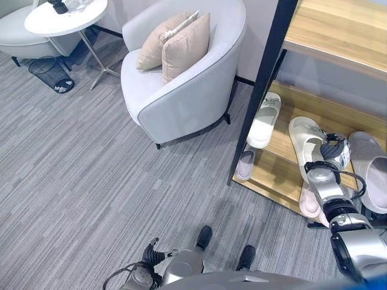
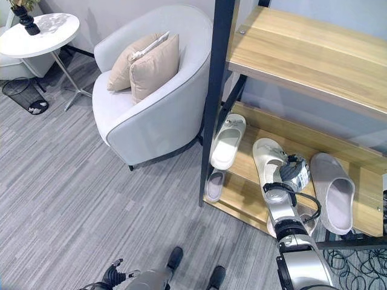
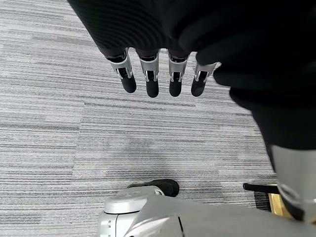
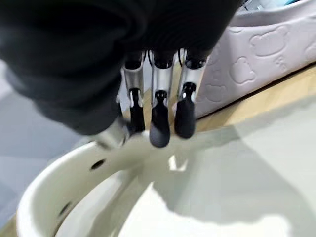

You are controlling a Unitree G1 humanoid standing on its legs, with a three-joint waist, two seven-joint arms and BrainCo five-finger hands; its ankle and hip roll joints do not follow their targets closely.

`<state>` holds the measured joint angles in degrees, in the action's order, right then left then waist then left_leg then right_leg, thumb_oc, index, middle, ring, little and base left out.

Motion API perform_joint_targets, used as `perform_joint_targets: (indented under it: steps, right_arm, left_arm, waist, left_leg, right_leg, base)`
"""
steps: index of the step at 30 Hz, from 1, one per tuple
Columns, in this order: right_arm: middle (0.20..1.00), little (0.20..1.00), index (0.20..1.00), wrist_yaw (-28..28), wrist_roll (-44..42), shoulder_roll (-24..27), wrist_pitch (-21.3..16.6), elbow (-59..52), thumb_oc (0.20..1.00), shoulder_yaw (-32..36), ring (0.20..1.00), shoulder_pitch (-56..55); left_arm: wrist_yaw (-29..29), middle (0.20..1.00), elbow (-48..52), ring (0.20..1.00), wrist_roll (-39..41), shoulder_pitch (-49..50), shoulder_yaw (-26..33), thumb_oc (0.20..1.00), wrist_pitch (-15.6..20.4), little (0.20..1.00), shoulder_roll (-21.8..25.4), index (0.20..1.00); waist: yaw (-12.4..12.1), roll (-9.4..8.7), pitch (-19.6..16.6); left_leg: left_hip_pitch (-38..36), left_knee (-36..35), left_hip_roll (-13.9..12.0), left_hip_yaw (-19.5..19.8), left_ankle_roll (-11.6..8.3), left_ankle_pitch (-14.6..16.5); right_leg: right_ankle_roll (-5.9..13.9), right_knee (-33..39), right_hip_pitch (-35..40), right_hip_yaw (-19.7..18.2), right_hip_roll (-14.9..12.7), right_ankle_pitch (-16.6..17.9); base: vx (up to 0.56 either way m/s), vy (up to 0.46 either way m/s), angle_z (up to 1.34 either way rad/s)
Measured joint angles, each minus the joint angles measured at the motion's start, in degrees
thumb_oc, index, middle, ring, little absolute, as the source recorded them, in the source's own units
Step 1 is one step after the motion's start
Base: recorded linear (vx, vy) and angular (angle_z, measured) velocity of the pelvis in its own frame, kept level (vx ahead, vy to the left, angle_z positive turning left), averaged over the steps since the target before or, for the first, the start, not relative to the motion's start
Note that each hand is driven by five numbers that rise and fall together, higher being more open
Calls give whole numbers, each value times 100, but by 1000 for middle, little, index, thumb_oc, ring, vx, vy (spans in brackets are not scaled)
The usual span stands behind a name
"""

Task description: Arrange the slippers neatly on the shoe rack.

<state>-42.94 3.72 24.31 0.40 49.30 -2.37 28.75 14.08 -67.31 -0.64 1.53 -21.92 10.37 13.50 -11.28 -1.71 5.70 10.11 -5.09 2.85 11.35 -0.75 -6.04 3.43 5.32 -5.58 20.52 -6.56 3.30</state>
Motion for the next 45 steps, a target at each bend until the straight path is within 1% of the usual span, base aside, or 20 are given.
perform_joint_targets:
  steps: [2, 3, 4, 6, 7, 13, 20, 22, 24, 25, 26, 27, 28, 30, 31, 34, 36, 40, 43, 45]
  right_arm:
    - [1000, 1000, 1000, 5, 4, -1, -4, -262, 1000, 42, 1000, -119]
    - [1000, 1000, 1000, 24, 65, -63, 47, -753, 1000, -202, 1000, -175]
    - [1000, 1000, 1000, 53, 132, -79, 32, -874, 1000, -271, 1000, -167]
    - [1000, 1000, 1000, 64, 185, -106, 10, -564, 1000, -256, 1000, -43]
    - [1000, 1000, 1000, 66, 152, -107, 10, -525, 1000, -254, 1000, -54]
    - [1000, 1000, 1000, 260, 116, -113, -8, -720, 1000, -283, 1000, -187]
    - [1000, 1000, 1000, 684, 105, -112, -12, -65, 1000, -568, 1000, -170]
    - [1000, 1000, 1000, 799, 107, -110, -14, 114, 1000, -926, 1000, -142]
    - [1000, 1000, 1000, 886, 100, -110, -14, 201, 1000, -947, 1000, -113]
    - [558, 558, 558, 894, 97, -109, -16, 201, 558, -947, 558, -77]
    - [200, 200, 200, 922, 76, -120, -95, 276, 200, -960, 200, -33]
    - [200, 200, 200, 952, -74, -139, -212, 568, 200, -957, 200, 167]
    - [200, 200, 200, 958, -177, -138, -208, 783, 200, -938, 200, 362]
    - [200, 200, 200, 914, -444, -139, -203, 804, 200, -686, 200, 485]
    - [200, 200, 200, 890, -761, -180, -213, 803, 200, -487, 200, 542]
    - [200, 200, 200, 828, -1101, -188, -211, 742, 200, -447, 200, 619]
    - [200, 200, 200, 786, -1160, -199, -206, 539, 200, -455, 200, 619]
    - [200, 200, 200, 471, -1255, -540, -193, 343, 200, -323, 200, 613]
    - [200, 200, 200, 312, -1255, -621, -187, 174, 200, -260, 200, 613]
    - [200, 200, 200, 153, -1255, -792, -112, -61, 200, -236, 200, 596]
  left_arm:
    - [0, 1000, 0, 1000, -2, 5, 6, 1000, -1, 1000, 24, 1000]
    - [-106, 1000, -123, 1000, 13, -379, 202, 1000, -172, 1000, -45, 1000]
    - [-60, 1000, -172, 1000, 86, -538, 208, 1000, -183, 1000, -115, 1000]
    - [5, 1000, 52, 1000, 210, -641, 179, 1000, -5, 1000, -232, 1000]
    - [3, 1000, 63, 1000, 234, -662, 176, 1000, 11, 1000, -274, 1000]
    - [1, 1000, 31, 1000, 394, -671, 196, 1000, -23, 1000, -288, 1000]
    - [-42, 1000, -2, 1000, 396, -667, 183, 1000, -26, 1000, -284, 1000]
    - [-44, 1000, -14, 1000, 408, -669, 184, 1000, -23, 1000, -282, 1000]
    - [-49, 1000, -33, 1000, 449, -670, 187, 1000, -23, 1000, -243, 1000]
    - [-52, 1000, -38, 1000, 449, -669, 188, 1000, -22, 1000, -224, 1000]
    - [-57, 1000, -47, 1000, 448, -670, 191, 1000, -23, 1000, -196, 1000]
    - [-105, 1000, -115, 1000, 452, -681, 199, 1000, -16, 1000, -144, 1000]
    - [-121, 1000, -173, 1000, 451, -687, 201, 1000, -20, 1000, -105, 1000]
    - [-122, 1000, -385, 1000, 464, -640, 184, 1000, -124, 1000, -60, 1000]
    - [-122, 1000, -383, 1000, 583, -607, 178, 1000, -125, 1000, -55, 1000]
    - [-121, 1000, -375, 1000, 631, -587, 178, 1000, -125, 1000, -61, 1000]
    - [-120, 1000, -370, 1000, 632, -594, 178, 1000, -123, 1000, -67, 1000]
    - [-119, 1000, -371, 1000, 802, -622, 178, 1000, -129, 1000, -80, 1000]
    - [-115, 1000, -372, 1000, 858, -690, 176, 1000, -149, 1000, -139, 1000]
    - [-107, 1000, -367, 1000, 881, -761, 178, 1000, -186, 1000, -152, 1000]
  waist:
    - [37, -7, 4]
    - [240, -31, 10]
    - [234, -34, 10]
    - [238, -66, -4]
    - [258, -100, -17]
    - [255, -120, -37]
    - [248, -120, -89]
    - [244, -123, -91]
    - [246, -145, -91]
    - [251, -158, -84]
    - [242, -174, -80]
    - [231, -212, -57]
    - [220, -246, -40]
    - [141, -290, -12]
    - [112, -288, -12]
    - [103, -289, -6]
    - [122, -273, 16]
    - [163, -247, 105]
    - [160, -210, 191]
    - [192, -205, 196]
  left_leg:
    - [0, -4, -2, 5, 2, -1]
    - [-14, 0, -8, -16, 1, 0]
    - [-29, -5, -12, -36, 3, -1]
    - [-104, -14, -7, -96, 3, 2]
    - [-107, -14, -8, -100, 2, 3]
    - [-113, -13, -15, -126, 0, 4]
    - [-111, -13, -17, -142, 0, 5]
    - [-102, -13, -16, -143, 0, 5]
    - [-20, -13, -16, -141, 0, 4]
    - [4, -13, -17, -142, 1, 4]
    - [16, -13, -15, -146, 1, 4]
    - [69, 1, -16, -146, 0, 4]
    - [121, 13, -15, -148, 0, 4]
    - [164, 5, 1, -138, 0, 3]
    - [210, 7, 9, -138, 0, 3]
    - [251, 7, 17, -139, 18, -10]
    - [251, 5, 19, -140, 17, -10]
    - [252, 2, 17, -139, 17, -10]
    - [262, 4, 21, -138, 17, -10]
    - [299, 6, 20, -139, 19, -11]
  right_leg:
    - [0, 0, 0, 5, 2, 0]
    - [-4, -1, 0, -19, 7, 2]
    - [-4, -1, 13, -29, 6, 10]
    - [7, 0, 54, -84, -5, 16]
    - [7, 0, 54, -91, -4, 13]
    - [5, 0, 50, -122, 2, 18]
    - [4, -1, 38, -143, 3, 23]
    - [5, -2, 30, -145, 3, 24]
    - [6, -2, -48, -142, 4, 29]
    - [5, -2, -71, -143, 4, 30]
    - [6, -2, -84, -141, 4, 30]
    - [5, -2, -136, -136, 4, 35]
    - [7, -2, -185, -138, 4, 49]
    - [12, -1, -224, -137, -13, 54]
    - [14, -1, -267, -138, -20, 56]
    - [19, -1, -313, -138, -26, 62]
    - [19, -1, -314, -138, -28, 62]
    - [19, -1, -317, -138, -26, 62]
    - [19, -2, -325, -136, -29, 63]
    - [17, -2, -366, -137, -28, 64]
  base:
    - [18, 13, -1]
    - [42, 26, -7]
    - [38, 20, -14]
    - [0, 5, -13]
    - [1, 10, -4]
    - [0, 0, 0]
    - [0, 0, 0]
    - [0, 0, 0]
    - [2, 17, 0]
    - [6, 48, -1]
    - [-3, 44, -1]
    - [-9, 34, -1]
    - [-8, 23, 3]
    - [-3, 39, 4]
    - [5, 49, 0]
    - [1, 42, 0]
    - [3, 53, -1]
    - [1, 45, 0]
    - [-14, 43, 0]
    - [-7, 40, -1]
